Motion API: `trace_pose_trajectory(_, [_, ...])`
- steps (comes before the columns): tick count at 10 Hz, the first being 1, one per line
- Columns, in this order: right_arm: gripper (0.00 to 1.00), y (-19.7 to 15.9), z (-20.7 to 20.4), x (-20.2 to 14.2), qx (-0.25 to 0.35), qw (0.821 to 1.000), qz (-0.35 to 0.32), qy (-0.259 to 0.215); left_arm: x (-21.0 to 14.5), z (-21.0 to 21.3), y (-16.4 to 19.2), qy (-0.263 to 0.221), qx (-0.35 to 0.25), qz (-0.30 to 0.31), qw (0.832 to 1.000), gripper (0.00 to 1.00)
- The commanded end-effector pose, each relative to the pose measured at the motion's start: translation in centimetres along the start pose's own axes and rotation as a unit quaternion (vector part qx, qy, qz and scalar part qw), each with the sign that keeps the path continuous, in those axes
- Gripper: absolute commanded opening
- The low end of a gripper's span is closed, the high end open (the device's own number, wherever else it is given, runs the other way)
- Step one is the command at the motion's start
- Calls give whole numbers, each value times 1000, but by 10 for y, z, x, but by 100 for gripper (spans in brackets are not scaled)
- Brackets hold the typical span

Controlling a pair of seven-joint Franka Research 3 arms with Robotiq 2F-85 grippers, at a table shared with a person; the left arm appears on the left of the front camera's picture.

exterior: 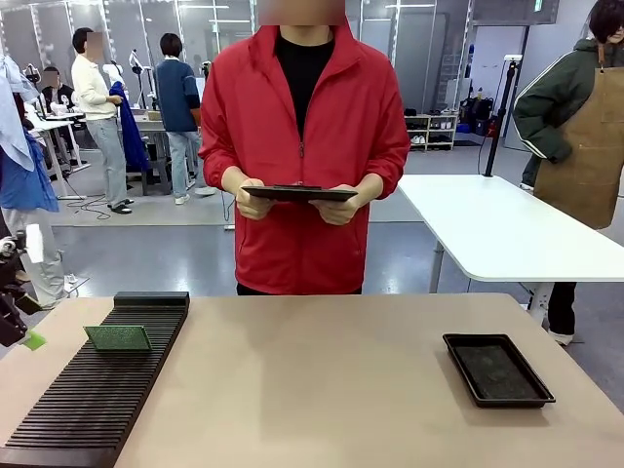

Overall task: Inspect the PCB.
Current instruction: Pick up the Blank PCB and present it to the human.

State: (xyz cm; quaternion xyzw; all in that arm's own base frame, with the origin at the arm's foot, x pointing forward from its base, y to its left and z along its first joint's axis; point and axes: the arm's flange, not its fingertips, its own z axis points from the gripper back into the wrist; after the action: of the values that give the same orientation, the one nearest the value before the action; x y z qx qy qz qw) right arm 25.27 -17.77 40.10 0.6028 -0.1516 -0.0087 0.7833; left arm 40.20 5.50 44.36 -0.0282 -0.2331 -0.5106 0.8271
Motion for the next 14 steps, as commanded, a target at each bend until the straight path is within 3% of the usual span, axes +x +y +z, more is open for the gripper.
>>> trace_pose_trajectory(1, [100, 0, 0, 1, 6, 1000, 9, -4, 20, -12, 1, 48, 53, -91, 993, 100])
trace_pose_trajectory(2, [100, 0, 0, 1, 6, 1000, 9, -4, 29, -18, 15, 61, 51, -93, 993, 100])
trace_pose_trajectory(5, [100, 0, 0, 1, 6, 1000, 9, -4, 52, -45, 39, 92, 36, -189, 977, 100])
trace_pose_trajectory(7, [100, 0, 0, 1, 6, 1000, 9, -4, 60, -57, 51, 97, 23, -208, 973, 100])
trace_pose_trajectory(10, [100, 0, 0, 1, 6, 1000, 9, -4, 65, -90, 55, 137, 35, -204, 969, 100])
trace_pose_trajectory(14, [100, 0, 0, 1, 6, 1000, 9, -4, 63, -126, 59, 144, 39, -207, 967, 100])
